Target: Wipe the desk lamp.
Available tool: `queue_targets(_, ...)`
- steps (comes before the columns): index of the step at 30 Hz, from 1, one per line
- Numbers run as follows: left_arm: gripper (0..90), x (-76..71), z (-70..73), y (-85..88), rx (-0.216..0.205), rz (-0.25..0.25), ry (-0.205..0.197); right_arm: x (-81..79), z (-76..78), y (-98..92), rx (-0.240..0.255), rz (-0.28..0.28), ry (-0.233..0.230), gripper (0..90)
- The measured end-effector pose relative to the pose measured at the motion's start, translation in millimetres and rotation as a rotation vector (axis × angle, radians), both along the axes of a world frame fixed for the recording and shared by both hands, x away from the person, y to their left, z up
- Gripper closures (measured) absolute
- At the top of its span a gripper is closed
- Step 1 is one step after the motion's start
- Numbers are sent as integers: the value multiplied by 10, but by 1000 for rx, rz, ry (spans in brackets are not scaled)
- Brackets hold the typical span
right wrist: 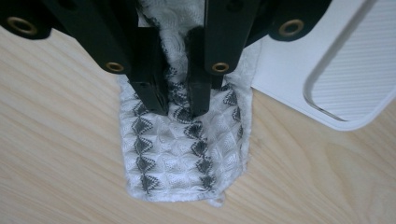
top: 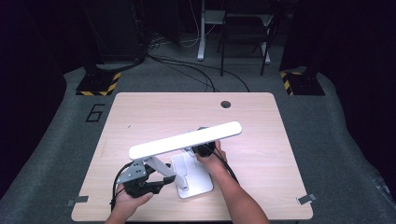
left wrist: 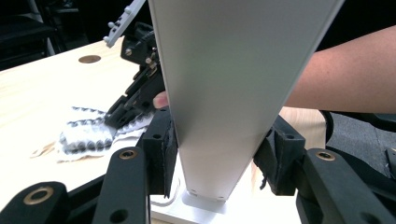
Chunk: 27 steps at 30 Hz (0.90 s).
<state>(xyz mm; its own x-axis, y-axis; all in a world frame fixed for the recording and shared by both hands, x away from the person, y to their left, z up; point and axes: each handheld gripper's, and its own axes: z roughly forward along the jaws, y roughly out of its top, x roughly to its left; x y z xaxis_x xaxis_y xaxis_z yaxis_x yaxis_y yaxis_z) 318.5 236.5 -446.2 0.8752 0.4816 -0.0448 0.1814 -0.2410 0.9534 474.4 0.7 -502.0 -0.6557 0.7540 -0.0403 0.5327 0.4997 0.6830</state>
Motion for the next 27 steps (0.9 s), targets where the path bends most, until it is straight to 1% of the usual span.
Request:
queue_targets(1, 531, -1, 1, 2, 2, 3, 1, -1, 2, -14, 2, -8, 5, 788)
queue_targets(2, 531, -1, 1, 2, 1, 3, 1, 5, -1, -46, 0, -8, -6, 789)
queue_targets(4, 531, -1, 0, 2, 1, 4, 1, -4, -8, -86, 10, -26, -10, 790)
queue_targets(5, 531, -1, 0, 2, 1, 4, 1, 1, -8, -109, 7, -22, -13, 790)
queue_targets(6, 531, -2, 0, 2, 1, 5, 2, -4, -6, -133, 11, -32, -6, 791)
queue_targets(7, 531, -2, 0, 1, 1, 5, 2, -2, -10, -162, 10, -37, -10, 792)
queue_targets(8, 531, -2, 0, 1, 1, 5, 2, -1, -5, -195, 6, -38, 0, 792)
queue_targets(9, 531, -3, 0, -1, 1, 6, 2, -9, -7, -256, 10, -53, 3, 793)
queue_targets(10, 531, -1, -2, -3, -2, 1, 1, -9, -7, -256, 10, -53, 3, 793)
queue_targets(11, 531, -3, -3, -5, -1, -1, -1, -21, -1, -282, 13, -66, 16, 793)
queue_targets(12, 531, 3, -2, -2, -2, -2, 1, -17, 7, -314, 5, -52, 13, 793)
queue_targets(13, 531, 6, -1, 2, 0, -1, 3, -26, 13, -327, 12, -57, 15, 794)
queue_targets(14, 530, 2, -1, -2, -4, 1, 5, -42, 28, -336, 15, -59, 29, 794)
queue_targets(15, 530, 0, 3, -4, 0, 2, 5, -45, 32, -347, 16, -47, 18, 794)
queue_targets(17, 530, 0, 3, -8, 1, 1, 4, -81, 26, -371, 25, -46, 19, 796)
queue_targets(18, 531, 2, 3, -9, 1, 0, 3, -97, 16, -376, 31, -51, 30, 798)
queue_targets(19, 531, -1, 4, -7, 4, 4, 4, -103, 1, -396, 28, -35, 25, 798)
queue_targets(20, 530, 2, -5, -11, -9, 0, 3, -116, -9, -404, 27, -32, 19, 800)
queue_targets(23, 530, -1, -4, -6, -4, -3, 3, -178, -28, -408, 29, -36, 16, 805)
queue_targets(24, 531, -8, -2, -10, 1, 9, 0, -191, -28, -409, 27, -36, 18, 805)
queue_targets(25, 531, -8, -2, -10, 1, 9, 0, -192, -27, -425, 19, -20, 2, 806)
queue_targets(26, 530, -8, -2, -10, 1, 9, 0, -210, -23, -431, 18, -24, 9, 806)
queue_targets(27, 530, -7, -2, -8, 1, 9, 0, -226, -29, -441, 25, -26, 3, 806)
